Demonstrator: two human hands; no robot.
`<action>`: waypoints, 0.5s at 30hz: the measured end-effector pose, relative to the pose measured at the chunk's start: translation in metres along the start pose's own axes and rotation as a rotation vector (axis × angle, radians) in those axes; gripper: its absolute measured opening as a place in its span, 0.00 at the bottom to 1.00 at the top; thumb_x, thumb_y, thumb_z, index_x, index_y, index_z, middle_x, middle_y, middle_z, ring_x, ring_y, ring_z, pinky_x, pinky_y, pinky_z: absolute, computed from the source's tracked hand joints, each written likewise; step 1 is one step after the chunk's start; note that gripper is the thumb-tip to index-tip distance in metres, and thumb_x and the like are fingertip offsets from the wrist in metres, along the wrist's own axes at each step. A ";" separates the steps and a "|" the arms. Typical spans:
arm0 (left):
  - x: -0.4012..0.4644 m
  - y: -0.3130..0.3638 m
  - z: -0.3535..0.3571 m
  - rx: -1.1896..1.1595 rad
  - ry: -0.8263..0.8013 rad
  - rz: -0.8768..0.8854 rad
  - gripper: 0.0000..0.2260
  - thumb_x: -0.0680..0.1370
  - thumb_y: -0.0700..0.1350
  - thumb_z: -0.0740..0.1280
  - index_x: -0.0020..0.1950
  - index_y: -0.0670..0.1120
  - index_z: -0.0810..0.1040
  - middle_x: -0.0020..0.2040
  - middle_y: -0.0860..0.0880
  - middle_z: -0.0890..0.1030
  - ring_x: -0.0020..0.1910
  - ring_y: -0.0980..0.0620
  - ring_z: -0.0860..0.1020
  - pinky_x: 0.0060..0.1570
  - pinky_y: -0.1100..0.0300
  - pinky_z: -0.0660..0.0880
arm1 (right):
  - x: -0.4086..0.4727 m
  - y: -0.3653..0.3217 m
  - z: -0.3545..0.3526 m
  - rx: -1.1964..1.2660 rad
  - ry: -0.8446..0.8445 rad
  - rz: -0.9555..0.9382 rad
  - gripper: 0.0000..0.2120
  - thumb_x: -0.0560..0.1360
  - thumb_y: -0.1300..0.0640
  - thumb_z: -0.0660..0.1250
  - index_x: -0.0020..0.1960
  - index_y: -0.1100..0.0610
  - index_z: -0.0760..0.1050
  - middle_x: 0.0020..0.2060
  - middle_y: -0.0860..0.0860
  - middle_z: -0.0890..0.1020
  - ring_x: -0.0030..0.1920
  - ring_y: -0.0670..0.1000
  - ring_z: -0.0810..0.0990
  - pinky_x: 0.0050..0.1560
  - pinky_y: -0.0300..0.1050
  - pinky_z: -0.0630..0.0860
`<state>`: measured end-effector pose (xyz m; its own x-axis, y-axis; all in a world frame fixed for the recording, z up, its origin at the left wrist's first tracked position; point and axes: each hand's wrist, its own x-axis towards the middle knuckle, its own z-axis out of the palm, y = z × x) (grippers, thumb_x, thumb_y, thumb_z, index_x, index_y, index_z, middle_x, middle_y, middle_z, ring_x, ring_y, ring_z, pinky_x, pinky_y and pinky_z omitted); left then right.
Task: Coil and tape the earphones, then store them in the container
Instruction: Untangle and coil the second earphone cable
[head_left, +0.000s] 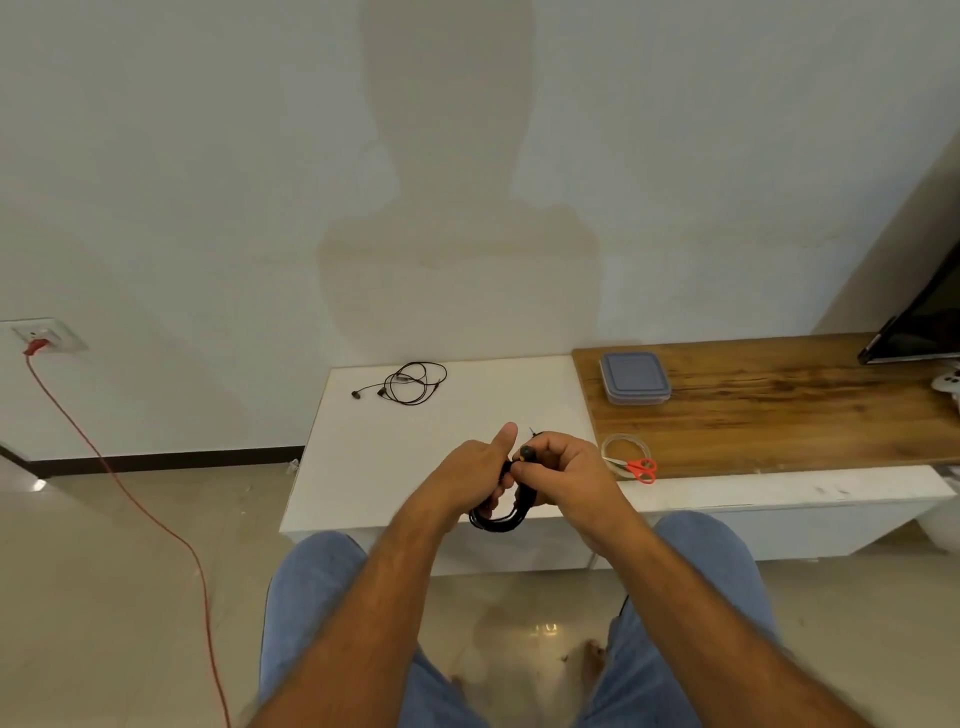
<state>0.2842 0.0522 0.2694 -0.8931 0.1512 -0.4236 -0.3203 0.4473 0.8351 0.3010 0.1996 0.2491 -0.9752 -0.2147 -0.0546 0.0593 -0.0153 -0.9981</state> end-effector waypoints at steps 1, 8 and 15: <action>0.003 -0.001 -0.001 0.010 0.019 0.005 0.28 0.82 0.61 0.51 0.34 0.44 0.74 0.28 0.50 0.74 0.28 0.52 0.72 0.36 0.59 0.72 | 0.003 0.002 -0.001 0.006 0.018 0.005 0.02 0.75 0.69 0.67 0.45 0.64 0.78 0.35 0.57 0.83 0.36 0.51 0.81 0.39 0.46 0.80; 0.023 -0.016 -0.018 -0.150 -0.033 -0.018 0.16 0.81 0.53 0.62 0.54 0.41 0.80 0.45 0.45 0.82 0.39 0.52 0.82 0.44 0.54 0.82 | 0.033 0.022 -0.013 0.021 0.088 0.066 0.04 0.74 0.68 0.69 0.43 0.61 0.79 0.32 0.52 0.80 0.36 0.51 0.80 0.39 0.48 0.81; 0.070 -0.057 -0.037 -0.099 -0.010 0.001 0.06 0.78 0.45 0.69 0.52 0.45 0.82 0.42 0.48 0.84 0.42 0.54 0.82 0.50 0.54 0.80 | 0.085 0.069 -0.007 -0.023 0.087 0.175 0.02 0.74 0.68 0.69 0.45 0.62 0.78 0.33 0.54 0.79 0.36 0.51 0.80 0.40 0.51 0.83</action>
<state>0.2280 0.0050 0.2049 -0.8903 0.1609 -0.4259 -0.3497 0.3576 0.8660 0.2207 0.1875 0.1752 -0.9653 -0.1264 -0.2283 0.2253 0.0375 -0.9736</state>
